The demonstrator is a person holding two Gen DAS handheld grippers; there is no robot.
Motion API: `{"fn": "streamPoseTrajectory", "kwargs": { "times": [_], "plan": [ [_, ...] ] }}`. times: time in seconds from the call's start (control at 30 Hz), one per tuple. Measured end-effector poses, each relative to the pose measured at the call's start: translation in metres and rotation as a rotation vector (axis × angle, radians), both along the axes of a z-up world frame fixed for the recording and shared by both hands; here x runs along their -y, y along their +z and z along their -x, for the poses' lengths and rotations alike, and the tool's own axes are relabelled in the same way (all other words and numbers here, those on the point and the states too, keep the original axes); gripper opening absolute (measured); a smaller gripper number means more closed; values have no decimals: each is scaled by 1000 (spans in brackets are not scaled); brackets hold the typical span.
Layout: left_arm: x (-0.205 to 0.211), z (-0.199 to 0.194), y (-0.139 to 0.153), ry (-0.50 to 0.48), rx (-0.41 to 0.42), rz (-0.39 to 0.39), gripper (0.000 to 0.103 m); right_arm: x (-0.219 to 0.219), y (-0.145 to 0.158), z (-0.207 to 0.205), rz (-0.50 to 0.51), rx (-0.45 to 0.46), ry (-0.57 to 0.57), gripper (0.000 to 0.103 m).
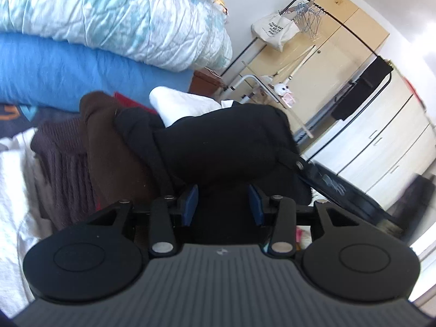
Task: Fold clothes
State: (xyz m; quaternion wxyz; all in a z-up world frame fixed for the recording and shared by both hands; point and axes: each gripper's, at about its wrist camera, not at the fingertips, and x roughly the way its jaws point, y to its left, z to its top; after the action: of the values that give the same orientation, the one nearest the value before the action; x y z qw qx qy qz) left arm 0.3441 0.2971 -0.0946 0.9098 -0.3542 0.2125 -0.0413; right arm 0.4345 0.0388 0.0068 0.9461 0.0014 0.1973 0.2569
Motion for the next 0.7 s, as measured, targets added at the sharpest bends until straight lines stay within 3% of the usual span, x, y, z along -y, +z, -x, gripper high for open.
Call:
{"fn": "streamPoseTrajectory", "kwargs": {
  "times": [0.1,0.27,0.33,0.4,0.47,0.53,0.7],
  "plan": [
    [3,-2,-3,-6,-11,10,40,0,-10,15,116,7,32,58],
    [13,-4,3,-6,-13,-49,41,20,-33,-5,-10,-94,6,63],
    [21,-3,10,-6,-20,-108,41,27,-36,-10,-65,-140,-9,70],
    [33,1,23,-15,-34,-204,51,34,-33,-12,-124,-190,-29,71],
    [48,8,38,-1,-39,-299,77,45,-24,11,-149,-188,-90,73],
    [64,14,52,9,-29,-381,84,58,-18,40,-157,-180,-169,79],
    [102,26,66,-105,-46,-435,91,106,-9,114,-192,-199,-318,81]
  ]
}}
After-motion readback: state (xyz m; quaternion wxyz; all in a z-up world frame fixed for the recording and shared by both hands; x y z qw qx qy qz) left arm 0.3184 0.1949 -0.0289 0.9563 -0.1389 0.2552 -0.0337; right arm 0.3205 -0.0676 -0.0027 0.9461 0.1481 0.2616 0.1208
